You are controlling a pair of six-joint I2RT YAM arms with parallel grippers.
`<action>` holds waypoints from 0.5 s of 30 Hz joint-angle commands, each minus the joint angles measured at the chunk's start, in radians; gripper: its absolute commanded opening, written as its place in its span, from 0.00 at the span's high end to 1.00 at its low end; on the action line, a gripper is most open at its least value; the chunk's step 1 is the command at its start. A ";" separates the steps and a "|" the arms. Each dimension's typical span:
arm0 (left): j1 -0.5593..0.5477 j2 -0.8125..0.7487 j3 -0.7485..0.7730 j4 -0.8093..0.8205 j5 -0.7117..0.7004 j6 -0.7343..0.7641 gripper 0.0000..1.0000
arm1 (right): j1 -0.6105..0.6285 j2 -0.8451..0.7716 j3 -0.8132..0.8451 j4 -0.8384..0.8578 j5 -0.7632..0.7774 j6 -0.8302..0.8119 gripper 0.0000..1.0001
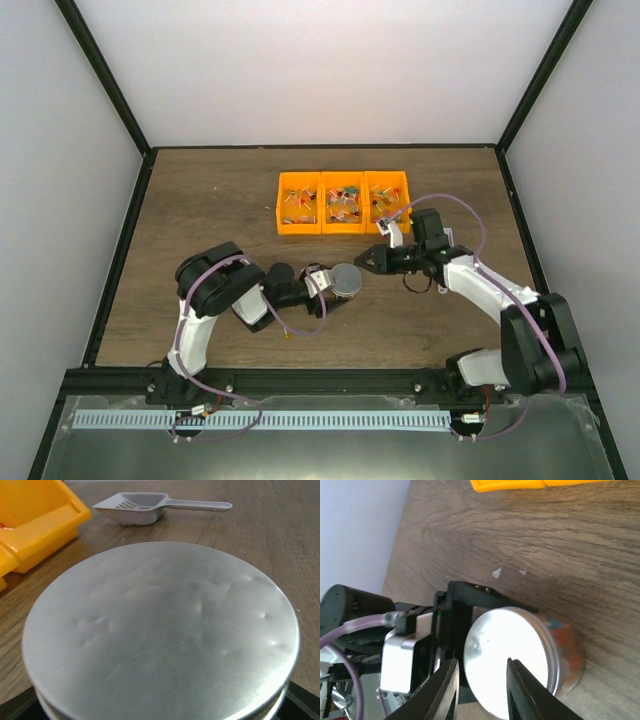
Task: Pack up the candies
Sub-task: Screw the bottle lid onto the packing bottle.
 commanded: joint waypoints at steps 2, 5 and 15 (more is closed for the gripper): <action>-0.010 0.038 -0.020 -0.296 0.121 0.113 0.19 | -0.004 0.113 0.082 -0.069 0.032 -0.130 0.72; -0.010 0.048 -0.015 -0.295 0.152 0.106 0.20 | -0.002 0.158 0.095 -0.077 0.025 -0.161 0.74; -0.010 0.049 -0.010 -0.301 0.158 0.116 0.20 | 0.006 0.190 0.079 -0.067 0.027 -0.182 0.83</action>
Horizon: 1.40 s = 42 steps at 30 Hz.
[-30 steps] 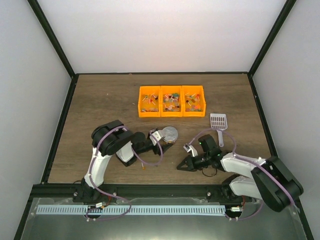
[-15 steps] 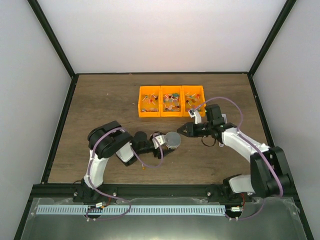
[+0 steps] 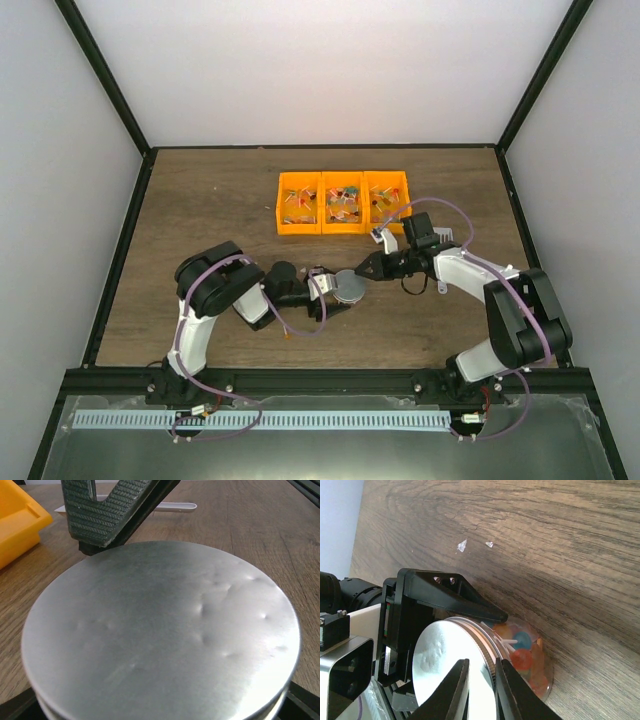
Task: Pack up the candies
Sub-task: Screw the bottle lid onto the packing bottle.
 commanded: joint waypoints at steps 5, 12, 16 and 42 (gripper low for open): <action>-0.010 0.058 -0.031 -0.230 0.026 0.060 0.20 | 0.014 0.029 0.044 0.003 -0.010 -0.029 0.84; -0.010 0.064 -0.030 -0.216 0.014 0.043 0.20 | 0.035 0.041 0.026 0.002 -0.006 -0.028 0.84; -0.010 0.063 -0.028 -0.215 -0.004 0.039 0.20 | 0.038 0.016 -0.015 0.014 -0.014 -0.013 0.89; 0.007 0.109 -0.010 -0.175 -0.103 -0.016 0.22 | 0.140 -0.352 -0.473 0.181 -0.058 0.286 0.99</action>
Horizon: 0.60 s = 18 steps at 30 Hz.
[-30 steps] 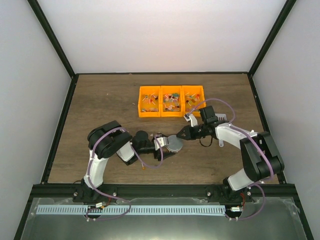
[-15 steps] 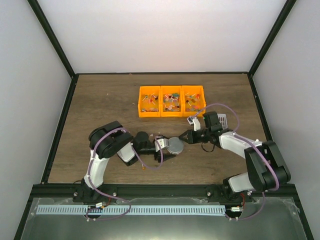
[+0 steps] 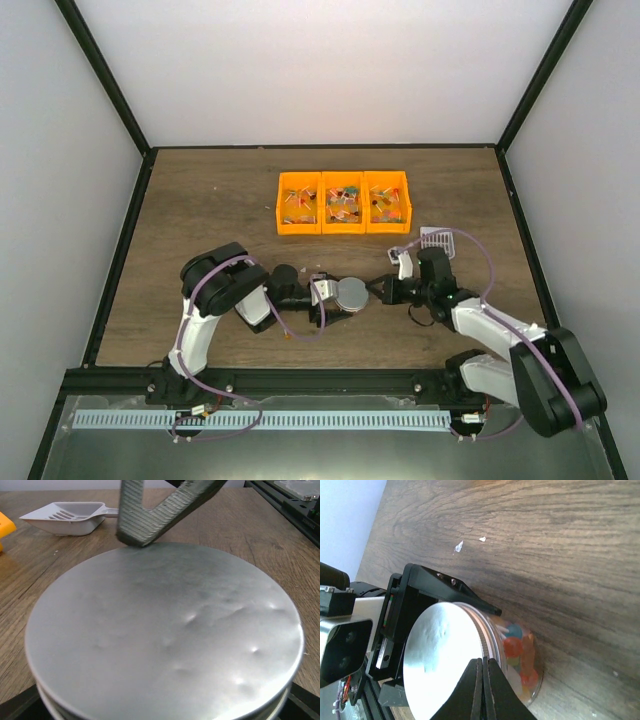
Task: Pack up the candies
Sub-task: Screw the bottle lid onto the packing bottle.
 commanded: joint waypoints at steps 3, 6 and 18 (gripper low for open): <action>0.023 0.078 -0.008 -0.226 -0.167 -0.002 0.22 | 0.112 -0.082 -0.110 -0.164 -0.158 0.113 0.99; 0.024 0.077 -0.008 -0.227 -0.168 -0.001 0.22 | 0.115 -0.117 -0.109 -0.183 -0.160 0.126 0.99; 0.022 0.064 -0.019 -0.245 -0.098 0.035 0.22 | 0.055 -0.132 0.105 -0.305 -0.065 0.094 0.95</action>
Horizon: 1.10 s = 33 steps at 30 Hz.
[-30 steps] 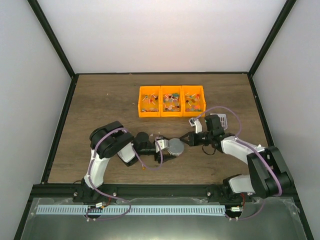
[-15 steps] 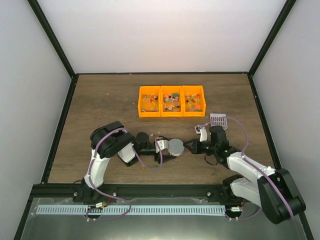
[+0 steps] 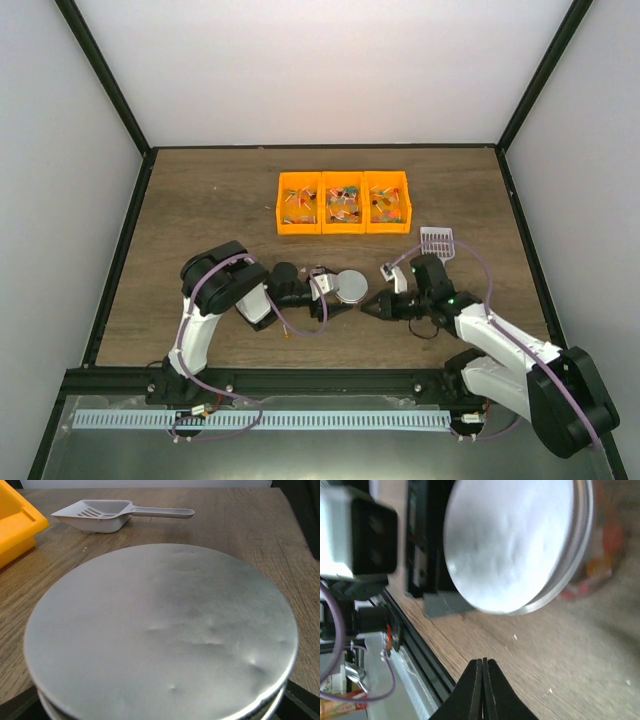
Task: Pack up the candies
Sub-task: Screw the bottle lid onto the packing bottle.
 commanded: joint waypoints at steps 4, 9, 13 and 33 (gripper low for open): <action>0.009 0.054 -0.034 -0.270 -0.015 0.067 0.22 | -0.089 0.127 0.244 -0.055 0.028 -0.101 0.86; 0.010 0.051 -0.033 -0.281 -0.004 0.069 0.22 | -0.091 0.329 0.407 -0.125 0.106 -0.254 0.82; 0.009 0.045 -0.032 -0.281 0.002 0.060 0.22 | -0.092 0.444 0.480 -0.140 0.117 -0.320 0.82; 0.009 0.046 -0.030 -0.253 -0.013 0.024 0.22 | -0.092 0.489 0.380 -0.070 0.023 -0.322 0.88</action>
